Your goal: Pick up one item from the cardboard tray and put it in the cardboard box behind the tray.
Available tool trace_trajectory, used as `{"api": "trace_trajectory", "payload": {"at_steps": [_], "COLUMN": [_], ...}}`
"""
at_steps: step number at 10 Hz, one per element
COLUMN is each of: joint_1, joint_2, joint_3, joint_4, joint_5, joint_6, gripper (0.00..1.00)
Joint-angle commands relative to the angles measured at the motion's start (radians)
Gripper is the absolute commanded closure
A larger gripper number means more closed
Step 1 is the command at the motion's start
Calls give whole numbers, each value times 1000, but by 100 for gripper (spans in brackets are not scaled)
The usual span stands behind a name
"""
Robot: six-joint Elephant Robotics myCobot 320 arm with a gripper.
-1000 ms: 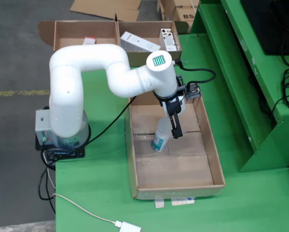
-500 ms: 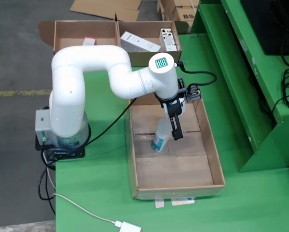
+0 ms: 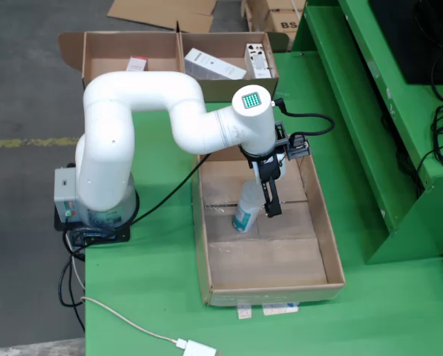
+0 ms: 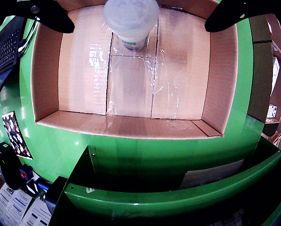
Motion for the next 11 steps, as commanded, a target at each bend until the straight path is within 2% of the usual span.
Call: {"api": "trace_trajectory", "payload": {"at_steps": [1, 11], "joint_1": [-18, -50], "joint_2": [-13, -155], "joint_3": [63, 214], "joint_4": [2, -64], "joint_5": [14, 41], "joint_6": [-14, -28], "gripper": [0, 0]}}
